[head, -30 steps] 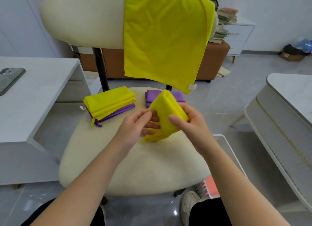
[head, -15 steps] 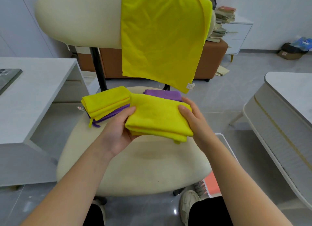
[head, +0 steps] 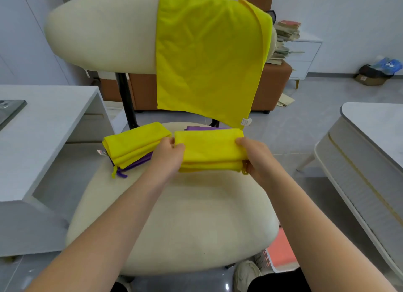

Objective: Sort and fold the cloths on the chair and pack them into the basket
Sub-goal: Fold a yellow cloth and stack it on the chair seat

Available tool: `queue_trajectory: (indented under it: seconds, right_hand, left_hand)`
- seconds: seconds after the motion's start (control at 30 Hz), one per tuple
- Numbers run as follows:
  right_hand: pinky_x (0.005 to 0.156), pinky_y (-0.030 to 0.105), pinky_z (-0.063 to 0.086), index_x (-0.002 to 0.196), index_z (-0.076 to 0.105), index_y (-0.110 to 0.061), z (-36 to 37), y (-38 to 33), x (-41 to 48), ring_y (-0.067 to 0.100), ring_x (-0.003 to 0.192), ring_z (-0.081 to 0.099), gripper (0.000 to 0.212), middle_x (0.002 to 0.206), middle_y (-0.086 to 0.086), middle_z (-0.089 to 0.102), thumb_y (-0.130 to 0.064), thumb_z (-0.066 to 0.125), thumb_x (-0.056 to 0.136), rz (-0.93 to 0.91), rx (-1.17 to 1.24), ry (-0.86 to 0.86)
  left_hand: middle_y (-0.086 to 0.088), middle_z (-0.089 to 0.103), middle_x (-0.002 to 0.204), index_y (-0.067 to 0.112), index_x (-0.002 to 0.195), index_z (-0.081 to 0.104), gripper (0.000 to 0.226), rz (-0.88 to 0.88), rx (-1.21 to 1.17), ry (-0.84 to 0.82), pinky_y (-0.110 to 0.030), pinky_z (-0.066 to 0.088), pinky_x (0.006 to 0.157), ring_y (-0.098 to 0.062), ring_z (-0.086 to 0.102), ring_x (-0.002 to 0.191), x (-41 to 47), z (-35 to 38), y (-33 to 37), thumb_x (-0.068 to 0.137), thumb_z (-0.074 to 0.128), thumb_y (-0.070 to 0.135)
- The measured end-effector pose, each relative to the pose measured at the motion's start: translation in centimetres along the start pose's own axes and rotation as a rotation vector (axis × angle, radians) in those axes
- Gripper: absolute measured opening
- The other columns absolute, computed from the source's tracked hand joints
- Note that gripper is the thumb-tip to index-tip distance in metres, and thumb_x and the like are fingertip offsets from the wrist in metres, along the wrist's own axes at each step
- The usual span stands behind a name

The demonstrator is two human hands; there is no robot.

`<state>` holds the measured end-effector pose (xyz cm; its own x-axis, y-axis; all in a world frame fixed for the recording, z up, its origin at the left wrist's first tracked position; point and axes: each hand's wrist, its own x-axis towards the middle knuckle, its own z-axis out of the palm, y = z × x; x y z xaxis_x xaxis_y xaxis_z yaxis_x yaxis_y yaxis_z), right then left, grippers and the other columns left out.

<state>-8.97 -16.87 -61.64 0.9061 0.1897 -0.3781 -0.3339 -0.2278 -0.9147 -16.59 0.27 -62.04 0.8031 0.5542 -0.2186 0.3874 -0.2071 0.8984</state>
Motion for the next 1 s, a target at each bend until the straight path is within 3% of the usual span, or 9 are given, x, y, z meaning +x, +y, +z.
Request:
queue_trajectory:
  seconds: [0.1, 0.2, 0.33, 0.43, 0.6, 0.73, 0.83, 0.9, 1.0]
  right_hand:
    - [0.062, 0.032, 0.039, 0.102, 0.055, 0.000, 1.0, -1.8, 2.8, 0.023, 0.075, 0.046, 0.025, 0.089, 0.011, 0.045, -0.022, 0.042, 0.098, -0.180, -0.150, 0.073]
    - [0.067, 0.035, 0.037, 0.080, 0.046, -0.010, 1.4, -2.4, 6.4, 0.028, 0.082, 0.046, 0.020, 0.093, 0.010, 0.042, -0.018, 0.040, 0.097, -0.281, -0.357, 0.218]
    - [0.076, 0.036, 0.040, 0.130, 0.044, -0.001, 1.3, -0.4, 9.5, 0.037, 0.111, 0.051, 0.035, 0.129, 0.021, 0.051, -0.019, 0.037, 0.100, -0.167, -0.579, 0.265]
    - [0.080, 0.036, 0.041, 0.124, 0.045, -0.003, 1.2, 1.3, 10.0, 0.035, 0.111, 0.052, 0.034, 0.124, 0.019, 0.054, -0.023, 0.049, 0.096, -0.159, -0.513, 0.287]
    - [0.075, 0.036, 0.045, 0.119, 0.043, -0.012, -0.1, 1.7, 10.1, 0.026, 0.101, 0.056, 0.042, 0.110, 0.008, 0.054, -0.034, 0.062, 0.089, -0.289, -0.391, 0.378]
    - [0.093, 0.045, 0.047, 0.134, 0.038, -0.014, -1.7, -0.3, 10.3, 0.021, 0.112, 0.051, 0.059, 0.124, 0.005, 0.050, -0.048, 0.056, 0.089, -0.362, -0.273, 0.422]
    - [0.101, 0.044, 0.041, 0.134, 0.046, -0.014, -2.5, -2.2, 10.8, 0.020, 0.121, 0.047, 0.057, 0.132, 0.004, 0.049, -0.046, 0.058, 0.089, -0.419, -0.446, 0.389]
    - [0.091, 0.040, 0.046, 0.120, 0.059, -0.016, -2.5, -3.2, 10.8, 0.019, 0.110, 0.054, 0.038, 0.120, 0.002, 0.057, -0.039, 0.058, 0.089, -0.418, -0.529, 0.318]
    - [0.063, 0.029, 0.042, 0.086, 0.061, -0.016, -2.8, -4.5, 10.8, 0.020, 0.078, 0.054, 0.010, 0.077, -0.002, 0.057, -0.018, 0.053, 0.092, -0.404, -0.476, 0.316]
  left_hand:
    - [-0.014, 0.053, 0.124, 0.007, 0.133, 0.042, 0.035, 0.135, 0.136, 0.145, -0.032, 0.036, 0.072, -0.027, 0.051, 0.095, 3.1, 1.1, 2.8, 0.099, 0.038, 0.017]
    - [-0.018, 0.052, 0.125, 0.004, 0.133, 0.037, 0.034, 0.168, 0.241, 0.206, -0.037, 0.037, 0.072, -0.034, 0.053, 0.104, 6.0, 2.9, 4.3, 0.100, 0.035, 0.012]
    - [-0.017, 0.050, 0.131, 0.006, 0.141, 0.028, 0.043, 0.117, 0.500, 0.186, -0.044, 0.043, 0.081, -0.038, 0.052, 0.114, 8.4, 5.7, 2.3, 0.098, 0.030, 0.001]
    - [-0.017, 0.045, 0.131, 0.008, 0.144, 0.021, 0.048, 0.167, 0.694, 0.177, -0.044, 0.041, 0.072, -0.039, 0.054, 0.109, 8.5, 7.0, 0.6, 0.097, 0.025, -0.001]
    - [-0.013, 0.043, 0.123, 0.009, 0.120, 0.051, 0.029, 0.331, 1.098, 0.186, -0.035, 0.036, 0.067, -0.031, 0.050, 0.106, 8.9, 5.5, 1.6, 0.096, 0.038, 0.003]
    - [-0.012, 0.050, 0.120, 0.010, 0.113, 0.063, 0.032, 0.427, 0.835, 0.093, -0.039, 0.043, 0.077, -0.032, 0.050, 0.107, 10.1, 3.5, 4.0, 0.093, 0.039, 0.002]
    - [-0.012, 0.047, 0.122, 0.013, 0.105, 0.061, 0.020, 0.427, 0.538, 0.318, -0.040, 0.041, 0.079, -0.033, 0.046, 0.109, 11.6, 1.8, 5.5, 0.089, 0.049, 0.009]
    - [-0.014, 0.039, 0.129, 0.017, 0.109, 0.056, 0.024, 0.329, 0.540, 0.437, -0.042, 0.036, 0.089, -0.035, 0.038, 0.118, 12.7, 0.4, 5.7, 0.086, 0.055, 0.011]
    - [-0.015, 0.041, 0.141, 0.020, 0.118, 0.061, 0.034, 0.150, 0.514, 0.259, -0.045, 0.036, 0.098, -0.039, 0.040, 0.124, 14.6, -1.3, 5.4, 0.090, 0.047, 0.006]
